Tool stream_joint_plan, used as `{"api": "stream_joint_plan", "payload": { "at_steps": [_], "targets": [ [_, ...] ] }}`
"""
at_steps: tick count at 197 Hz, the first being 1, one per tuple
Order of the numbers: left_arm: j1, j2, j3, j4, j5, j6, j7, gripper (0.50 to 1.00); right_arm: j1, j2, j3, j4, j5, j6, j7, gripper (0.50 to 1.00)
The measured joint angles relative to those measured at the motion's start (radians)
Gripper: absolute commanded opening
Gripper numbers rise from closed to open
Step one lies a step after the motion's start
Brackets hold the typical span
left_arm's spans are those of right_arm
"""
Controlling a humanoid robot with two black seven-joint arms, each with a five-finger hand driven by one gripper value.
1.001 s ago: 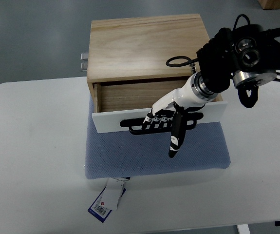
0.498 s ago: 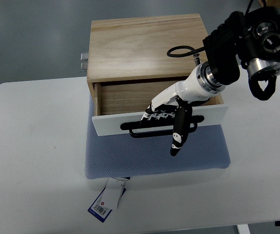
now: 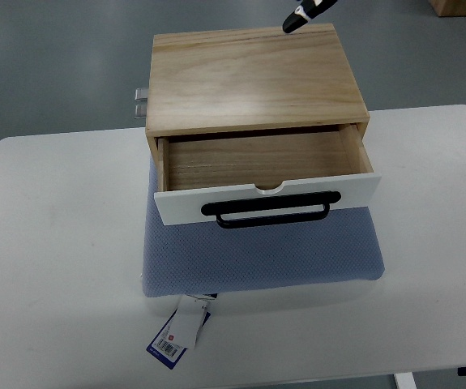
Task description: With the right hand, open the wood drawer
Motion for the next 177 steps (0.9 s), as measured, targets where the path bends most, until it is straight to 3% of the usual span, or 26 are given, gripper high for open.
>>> {"api": "stream_joint_plan", "payload": {
  "at_steps": [25,52,82,141,177],
  "targets": [
    [0.000,0.000,0.000,-0.001,0.001,0.000,0.000,1.000,-0.208,0.016,0.231,-0.183,0.012,-0.003,0.167,0.944],
    [0.000,0.000,-0.001,-0.002,0.001,0.001,0.000,1.000,-0.428,0.066,0.444,-0.295,0.017,-0.003,0.345,0.944],
    [0.000,0.000,-0.002,-0.005,0.001,0.006,0.000,1.000,-0.643,0.194,0.648,-0.404,0.057,-0.003,0.483,0.944],
    [0.000,0.000,-0.002,-0.007,0.001,0.010,0.000,1.000,-0.789,0.482,0.989,-0.588,0.143,0.007,0.544,0.944],
    [0.000,0.000,-0.002,-0.006,0.001,0.010,0.000,1.000,-0.800,0.569,1.083,-0.650,0.144,0.036,0.558,0.944]
  ]
}}
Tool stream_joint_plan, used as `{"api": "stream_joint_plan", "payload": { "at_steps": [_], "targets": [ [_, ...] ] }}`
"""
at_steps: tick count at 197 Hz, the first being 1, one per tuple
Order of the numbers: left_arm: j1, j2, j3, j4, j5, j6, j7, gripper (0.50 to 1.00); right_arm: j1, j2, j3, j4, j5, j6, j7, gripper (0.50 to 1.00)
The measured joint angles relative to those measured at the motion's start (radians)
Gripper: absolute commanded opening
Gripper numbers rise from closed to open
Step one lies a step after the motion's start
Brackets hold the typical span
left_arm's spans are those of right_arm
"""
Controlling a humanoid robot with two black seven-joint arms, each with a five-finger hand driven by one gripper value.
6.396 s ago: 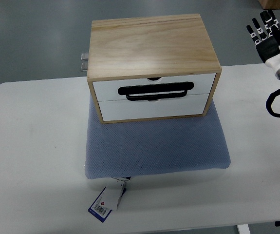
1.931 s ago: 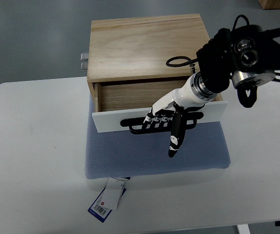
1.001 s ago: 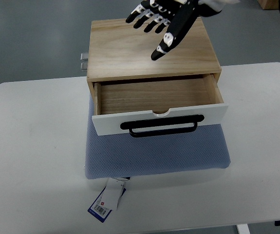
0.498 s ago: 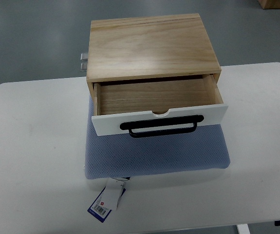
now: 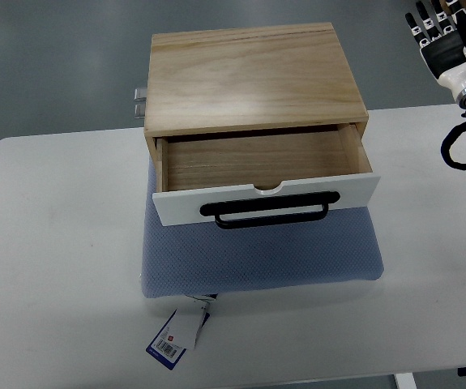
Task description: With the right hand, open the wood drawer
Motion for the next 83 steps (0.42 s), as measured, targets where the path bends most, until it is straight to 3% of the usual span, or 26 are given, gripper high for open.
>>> {"api": "stream_joint_plan", "payload": {
  "at_steps": [83],
  "targets": [
    [0.000,0.000,0.000,-0.003,0.000,0.001,0.001,1.000,-0.036,0.046,0.004,-0.015,-0.014,0.054,0.027,0.944]
  ]
}}
